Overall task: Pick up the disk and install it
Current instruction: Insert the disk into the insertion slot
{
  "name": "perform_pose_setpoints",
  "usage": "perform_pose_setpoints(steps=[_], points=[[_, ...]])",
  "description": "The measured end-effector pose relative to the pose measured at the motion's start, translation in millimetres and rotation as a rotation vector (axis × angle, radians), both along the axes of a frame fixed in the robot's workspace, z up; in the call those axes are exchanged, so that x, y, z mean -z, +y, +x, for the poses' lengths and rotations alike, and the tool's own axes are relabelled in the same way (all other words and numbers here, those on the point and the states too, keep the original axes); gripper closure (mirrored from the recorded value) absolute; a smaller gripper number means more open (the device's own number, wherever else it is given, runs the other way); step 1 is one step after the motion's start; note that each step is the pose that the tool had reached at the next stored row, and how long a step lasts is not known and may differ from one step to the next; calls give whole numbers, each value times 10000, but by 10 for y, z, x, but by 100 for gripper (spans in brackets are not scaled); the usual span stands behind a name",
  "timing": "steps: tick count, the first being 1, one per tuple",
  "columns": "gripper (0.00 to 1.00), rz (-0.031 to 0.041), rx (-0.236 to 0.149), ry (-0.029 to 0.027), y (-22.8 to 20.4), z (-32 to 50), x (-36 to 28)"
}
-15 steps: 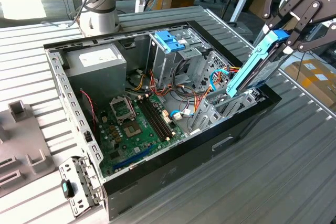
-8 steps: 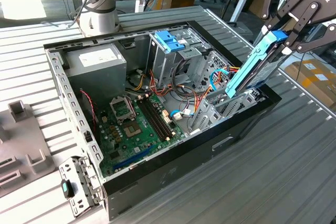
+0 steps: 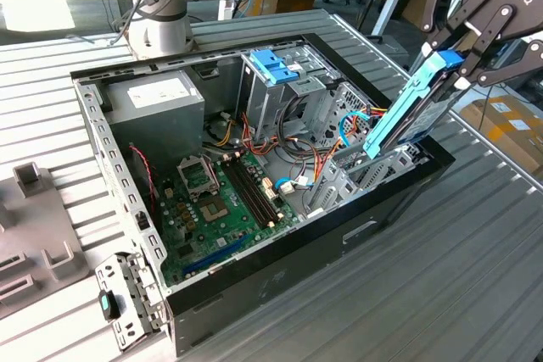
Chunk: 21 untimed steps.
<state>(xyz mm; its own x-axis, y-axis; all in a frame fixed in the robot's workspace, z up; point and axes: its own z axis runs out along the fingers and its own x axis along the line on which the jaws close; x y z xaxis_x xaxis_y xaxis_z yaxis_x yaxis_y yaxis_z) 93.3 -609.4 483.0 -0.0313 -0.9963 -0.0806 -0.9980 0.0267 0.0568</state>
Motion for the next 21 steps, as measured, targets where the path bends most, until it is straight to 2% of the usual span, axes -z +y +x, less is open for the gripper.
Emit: perform_pose_setpoints(steps=[21], points=[[63, 1, 0, 0, 5, -13, 35]])
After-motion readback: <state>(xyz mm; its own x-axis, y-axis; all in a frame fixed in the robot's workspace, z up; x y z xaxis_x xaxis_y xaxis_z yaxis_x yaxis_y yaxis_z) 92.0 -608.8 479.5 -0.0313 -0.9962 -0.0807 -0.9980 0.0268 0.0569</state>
